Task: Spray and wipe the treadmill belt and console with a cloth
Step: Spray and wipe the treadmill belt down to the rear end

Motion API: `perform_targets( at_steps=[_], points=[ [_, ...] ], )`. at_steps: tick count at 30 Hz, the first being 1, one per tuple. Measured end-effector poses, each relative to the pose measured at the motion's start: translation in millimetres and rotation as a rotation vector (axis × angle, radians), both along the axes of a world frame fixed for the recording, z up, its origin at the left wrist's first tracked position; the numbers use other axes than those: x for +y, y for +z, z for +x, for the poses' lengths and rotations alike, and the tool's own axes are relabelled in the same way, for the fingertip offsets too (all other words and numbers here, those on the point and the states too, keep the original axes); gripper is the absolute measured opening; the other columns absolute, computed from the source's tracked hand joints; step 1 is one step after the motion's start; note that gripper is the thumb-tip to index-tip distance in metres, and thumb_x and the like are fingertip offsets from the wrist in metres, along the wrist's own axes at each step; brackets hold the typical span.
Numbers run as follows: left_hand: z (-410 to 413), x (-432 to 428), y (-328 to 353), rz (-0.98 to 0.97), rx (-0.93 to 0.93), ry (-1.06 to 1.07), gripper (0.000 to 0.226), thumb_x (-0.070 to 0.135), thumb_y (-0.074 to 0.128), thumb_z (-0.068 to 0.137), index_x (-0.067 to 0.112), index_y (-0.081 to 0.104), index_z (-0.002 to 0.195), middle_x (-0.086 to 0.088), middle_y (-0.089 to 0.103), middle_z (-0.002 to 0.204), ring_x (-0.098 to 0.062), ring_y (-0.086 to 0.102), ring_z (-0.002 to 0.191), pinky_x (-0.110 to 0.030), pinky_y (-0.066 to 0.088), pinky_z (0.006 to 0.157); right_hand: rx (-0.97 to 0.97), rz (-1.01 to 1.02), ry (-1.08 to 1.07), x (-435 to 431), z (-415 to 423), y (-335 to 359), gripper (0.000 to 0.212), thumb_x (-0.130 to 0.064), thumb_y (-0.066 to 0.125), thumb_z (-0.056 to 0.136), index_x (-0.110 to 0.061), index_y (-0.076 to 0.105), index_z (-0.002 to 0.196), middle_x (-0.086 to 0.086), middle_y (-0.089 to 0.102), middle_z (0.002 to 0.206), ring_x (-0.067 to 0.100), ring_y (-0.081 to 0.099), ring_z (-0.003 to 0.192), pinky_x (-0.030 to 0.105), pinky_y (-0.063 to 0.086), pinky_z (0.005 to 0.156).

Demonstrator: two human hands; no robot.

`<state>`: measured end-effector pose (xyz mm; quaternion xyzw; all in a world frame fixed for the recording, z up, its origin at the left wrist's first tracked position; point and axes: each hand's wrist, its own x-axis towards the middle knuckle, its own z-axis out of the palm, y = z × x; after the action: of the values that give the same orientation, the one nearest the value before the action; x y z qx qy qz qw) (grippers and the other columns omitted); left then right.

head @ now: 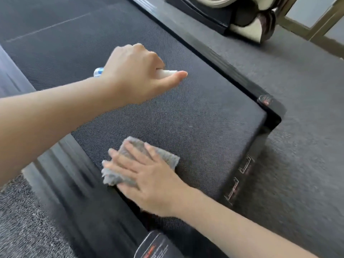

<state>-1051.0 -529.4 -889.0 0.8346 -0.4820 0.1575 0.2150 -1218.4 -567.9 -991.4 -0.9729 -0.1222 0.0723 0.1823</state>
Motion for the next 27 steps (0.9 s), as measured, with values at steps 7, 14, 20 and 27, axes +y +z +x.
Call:
perform_targets(
  at_steps=[7, 14, 20, 27],
  points=[
    [-1, 3, -2, 0.018, -0.002, -0.005, 0.067, 0.072, 0.025, 0.082, 0.015, 0.035, 0.047, -0.001, 0.036, 0.044, -0.019, 0.036, 0.044, -0.029, 0.022, 0.050, -0.044, -0.058, -0.049, -15, -39, -7, 0.054, -0.042, 0.030, 0.100, -0.036, 0.013, 0.151, -0.019, 0.006, 0.159, 0.003, -0.012, 0.145, 0.042, -0.005, 0.119],
    [-3, 1, -12, 0.055, 0.018, 0.001, 0.067, 0.071, 0.027, 0.082, 0.014, 0.034, 0.047, 0.000, 0.037, 0.045, -0.016, 0.037, 0.045, -0.030, 0.025, 0.051, -0.026, -0.112, -0.432, -100, -21, -7, 0.053, -0.047, 0.018, 0.099, -0.040, 0.006, 0.150, -0.022, -0.003, 0.157, -0.003, -0.016, 0.142, 0.040, -0.008, 0.119],
    [-1, 0, -18, 0.053, 0.016, -0.012, 0.068, 0.075, 0.020, 0.078, 0.016, 0.033, 0.046, 0.001, 0.039, 0.045, -0.018, 0.040, 0.045, -0.030, 0.031, 0.054, -0.017, -0.150, -0.633, -171, -10, -5, 0.054, -0.039, 0.024, 0.102, -0.029, 0.008, 0.153, -0.014, 0.003, 0.160, 0.003, -0.008, 0.145, 0.034, -0.009, 0.118],
    [-4, 0, -31, 0.094, 0.021, -0.031, 0.069, 0.078, 0.016, 0.073, 0.016, 0.032, 0.047, 0.002, 0.039, 0.045, -0.017, 0.039, 0.045, -0.030, 0.029, 0.054, 0.007, -0.141, -0.860, -225, -6, -7, 0.054, -0.039, 0.025, 0.102, -0.027, 0.010, 0.153, -0.007, 0.005, 0.161, 0.008, -0.003, 0.147, 0.036, -0.007, 0.119]
  ],
)
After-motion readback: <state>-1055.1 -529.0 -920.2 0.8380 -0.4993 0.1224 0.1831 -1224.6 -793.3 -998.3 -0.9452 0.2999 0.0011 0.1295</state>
